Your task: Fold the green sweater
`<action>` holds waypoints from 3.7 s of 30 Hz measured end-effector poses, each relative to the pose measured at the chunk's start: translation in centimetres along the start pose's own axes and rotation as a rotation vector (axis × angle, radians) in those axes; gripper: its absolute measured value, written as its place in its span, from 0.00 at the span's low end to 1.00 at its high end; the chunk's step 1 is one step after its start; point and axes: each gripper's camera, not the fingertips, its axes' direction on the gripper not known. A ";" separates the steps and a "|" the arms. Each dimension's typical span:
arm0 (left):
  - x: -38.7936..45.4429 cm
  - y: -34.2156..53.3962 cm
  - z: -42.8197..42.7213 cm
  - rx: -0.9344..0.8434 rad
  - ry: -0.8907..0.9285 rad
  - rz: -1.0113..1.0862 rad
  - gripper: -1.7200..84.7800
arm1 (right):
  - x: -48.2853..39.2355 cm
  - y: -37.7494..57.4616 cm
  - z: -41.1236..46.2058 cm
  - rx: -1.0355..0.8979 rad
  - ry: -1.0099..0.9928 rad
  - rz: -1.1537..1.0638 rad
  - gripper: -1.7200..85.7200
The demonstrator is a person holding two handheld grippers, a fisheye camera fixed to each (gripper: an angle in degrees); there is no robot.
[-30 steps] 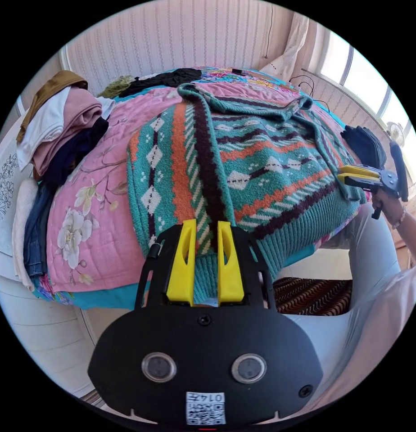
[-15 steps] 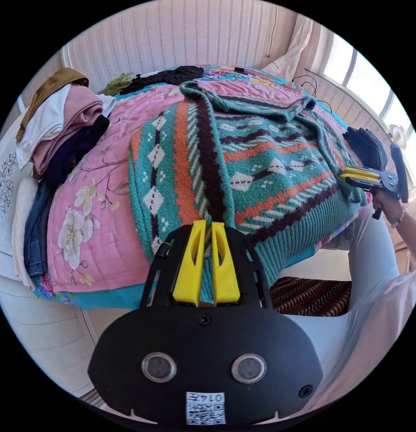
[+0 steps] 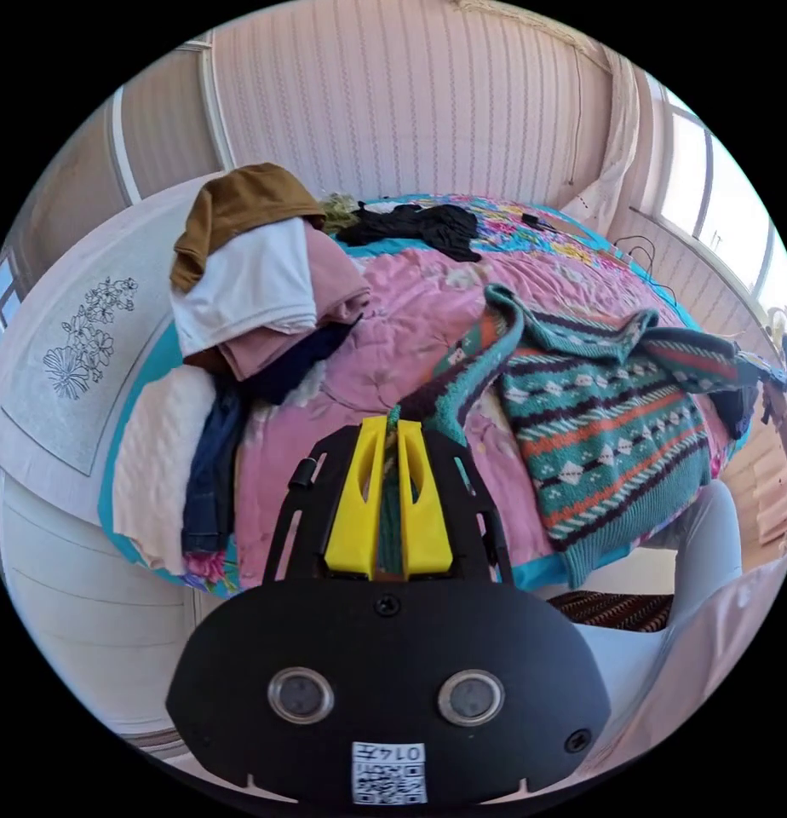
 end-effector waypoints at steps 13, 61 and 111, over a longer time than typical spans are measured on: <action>-1.1 1.8 1.5 -0.066 0.228 -0.139 0.05 | 1.7 3.7 2.0 -0.001 0.006 0.120 0.15; 11.2 -16.7 11.7 -0.003 0.436 0.015 0.10 | 3.0 -9.7 14.3 -0.035 -0.627 0.104 0.17; 51.8 -29.6 16.4 -0.082 0.584 0.488 0.07 | 27.8 10.5 3.4 0.446 0.002 0.434 0.11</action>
